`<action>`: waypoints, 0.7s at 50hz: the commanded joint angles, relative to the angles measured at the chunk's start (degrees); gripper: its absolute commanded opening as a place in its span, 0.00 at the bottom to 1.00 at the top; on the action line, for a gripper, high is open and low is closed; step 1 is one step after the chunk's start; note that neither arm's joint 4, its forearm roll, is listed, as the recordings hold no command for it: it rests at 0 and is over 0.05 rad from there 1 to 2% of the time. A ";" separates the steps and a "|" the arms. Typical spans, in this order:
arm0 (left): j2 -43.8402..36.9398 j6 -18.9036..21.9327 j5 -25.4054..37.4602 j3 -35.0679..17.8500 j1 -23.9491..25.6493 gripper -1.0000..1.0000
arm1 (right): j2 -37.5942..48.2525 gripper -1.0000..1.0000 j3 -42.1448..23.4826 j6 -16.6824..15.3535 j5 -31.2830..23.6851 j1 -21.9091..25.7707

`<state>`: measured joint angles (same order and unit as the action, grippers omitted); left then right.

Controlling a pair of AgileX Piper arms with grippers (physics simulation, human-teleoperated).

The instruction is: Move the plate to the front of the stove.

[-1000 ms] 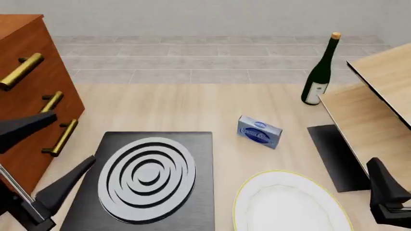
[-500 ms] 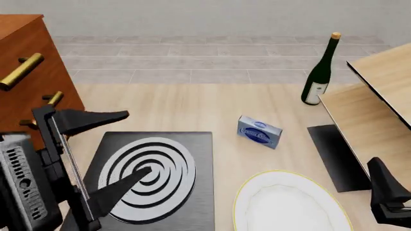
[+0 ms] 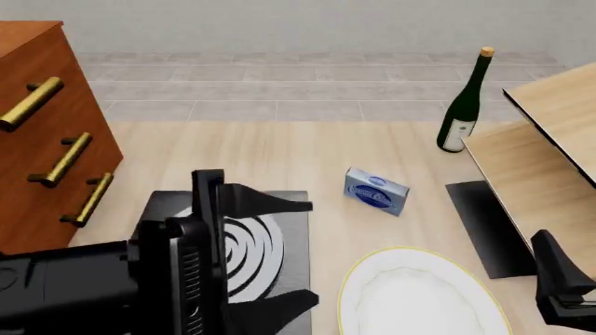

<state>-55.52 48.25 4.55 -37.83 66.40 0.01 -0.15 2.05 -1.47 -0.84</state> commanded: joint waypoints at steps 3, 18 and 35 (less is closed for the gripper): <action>-6.71 2.60 1.17 -3.93 5.42 1.00 | 0.00 1.00 0.04 0.03 -0.13 0.17; -13.27 -0.98 3.42 -7.15 10.97 1.00 | 0.00 1.00 0.02 0.50 -0.10 0.10; -21.13 -5.25 4.92 -11.31 18.78 1.00 | 0.00 1.00 0.01 1.06 -0.08 0.40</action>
<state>-72.55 45.20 8.81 -47.05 81.47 0.01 -0.11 2.86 -1.55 -0.54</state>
